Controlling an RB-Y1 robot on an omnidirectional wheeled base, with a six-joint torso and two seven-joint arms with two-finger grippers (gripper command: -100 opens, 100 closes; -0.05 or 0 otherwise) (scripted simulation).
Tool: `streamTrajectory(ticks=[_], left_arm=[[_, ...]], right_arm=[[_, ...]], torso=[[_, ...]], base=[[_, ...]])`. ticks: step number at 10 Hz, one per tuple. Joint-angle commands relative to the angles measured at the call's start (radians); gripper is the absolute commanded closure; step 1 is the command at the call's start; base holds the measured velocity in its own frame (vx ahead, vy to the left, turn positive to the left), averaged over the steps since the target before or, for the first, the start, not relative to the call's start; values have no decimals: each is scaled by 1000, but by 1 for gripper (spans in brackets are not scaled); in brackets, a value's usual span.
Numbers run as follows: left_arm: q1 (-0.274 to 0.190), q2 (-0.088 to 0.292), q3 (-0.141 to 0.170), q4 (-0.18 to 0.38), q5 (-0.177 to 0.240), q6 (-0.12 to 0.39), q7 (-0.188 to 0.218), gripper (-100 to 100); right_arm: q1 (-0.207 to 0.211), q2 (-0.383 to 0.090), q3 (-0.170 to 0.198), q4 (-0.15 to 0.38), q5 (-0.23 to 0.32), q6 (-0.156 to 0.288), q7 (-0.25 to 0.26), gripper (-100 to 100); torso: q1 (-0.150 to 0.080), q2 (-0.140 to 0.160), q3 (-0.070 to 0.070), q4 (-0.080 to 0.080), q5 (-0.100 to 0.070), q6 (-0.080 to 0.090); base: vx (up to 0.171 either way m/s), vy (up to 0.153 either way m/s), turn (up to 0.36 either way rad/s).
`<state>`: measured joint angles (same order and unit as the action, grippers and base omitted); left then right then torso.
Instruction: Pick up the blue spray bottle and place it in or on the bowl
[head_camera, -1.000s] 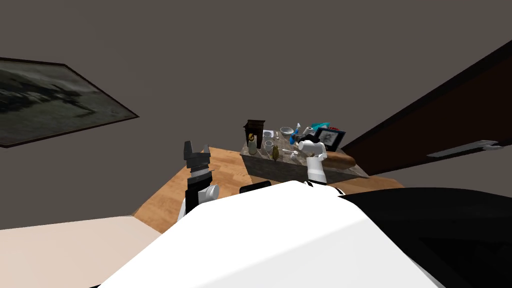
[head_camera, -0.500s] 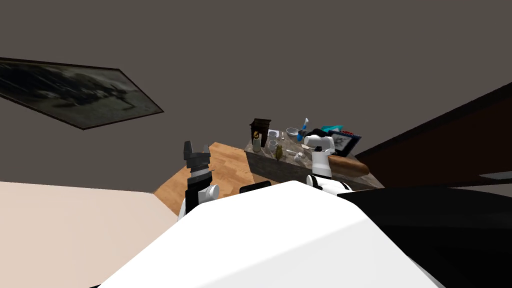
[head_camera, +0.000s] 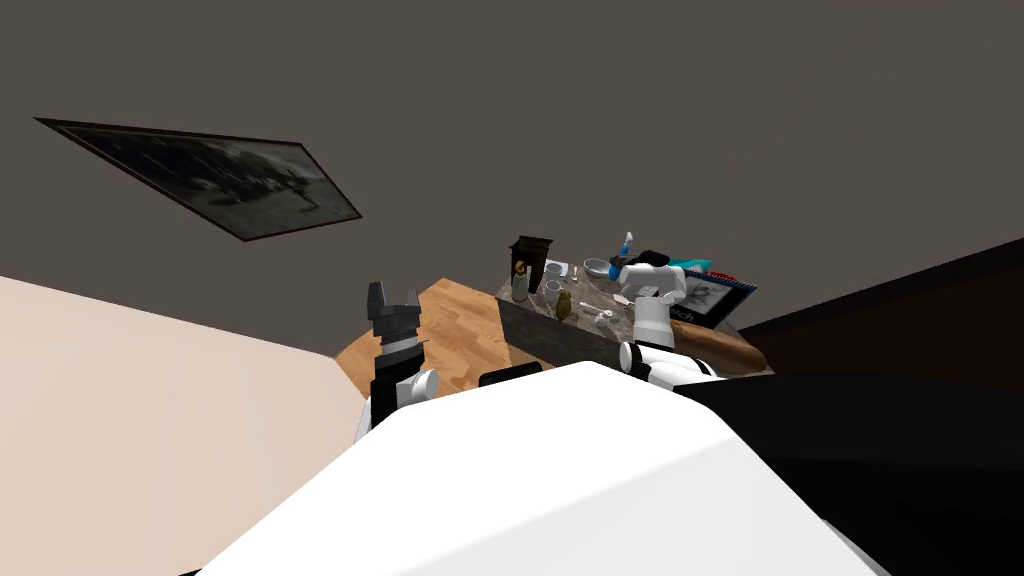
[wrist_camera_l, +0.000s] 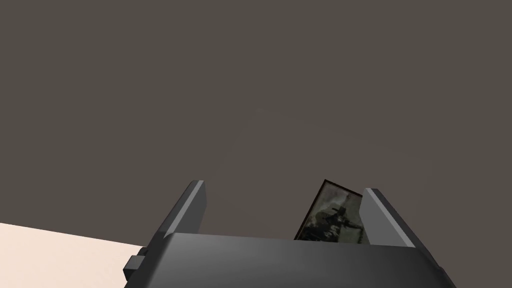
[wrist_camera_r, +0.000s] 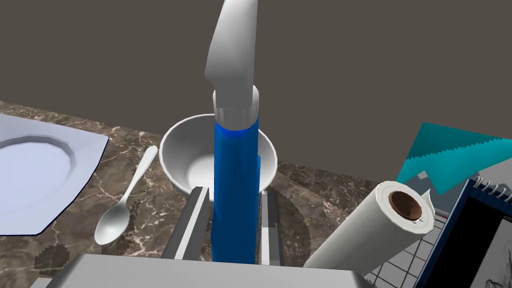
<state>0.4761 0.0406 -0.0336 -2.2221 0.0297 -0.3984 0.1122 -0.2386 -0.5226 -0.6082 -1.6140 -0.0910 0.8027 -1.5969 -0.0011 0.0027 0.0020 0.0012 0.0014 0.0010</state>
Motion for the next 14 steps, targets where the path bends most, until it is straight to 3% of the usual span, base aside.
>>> streamTrajectory(ticks=[1, 7, 8, 14], left_arm=[[0, 0, 0, 0, 0, 0, 0, 0], [0, 0, 0, 0, 0, 0, 0, 0], [0, 0, 0, 0, 0, 0, 0, 0], [0, 0, 0, 0, 0, 0, 0, 0]], right_arm=[[-19, -29, -17, 48, 4, 0, -9, 100], [-53, -142, -118, 200, 19, 63, -64, 100], [-53, -142, -118, 200, 19, 63, -64, 100], [-71, -240, -215, 341, 22, 125, -116, 100]], torso=[[0, 0, 0, 0, 0, 0], [-3, 0, 0, 1, -1, 0], [-4, 0, 1, 1, -2, 1], [-4, -1, 1, 2, -2, 0]], base=[[-29, -31, 171], [-35, -61, 279], [-18, -55, 88], [-24, -65, 244]])
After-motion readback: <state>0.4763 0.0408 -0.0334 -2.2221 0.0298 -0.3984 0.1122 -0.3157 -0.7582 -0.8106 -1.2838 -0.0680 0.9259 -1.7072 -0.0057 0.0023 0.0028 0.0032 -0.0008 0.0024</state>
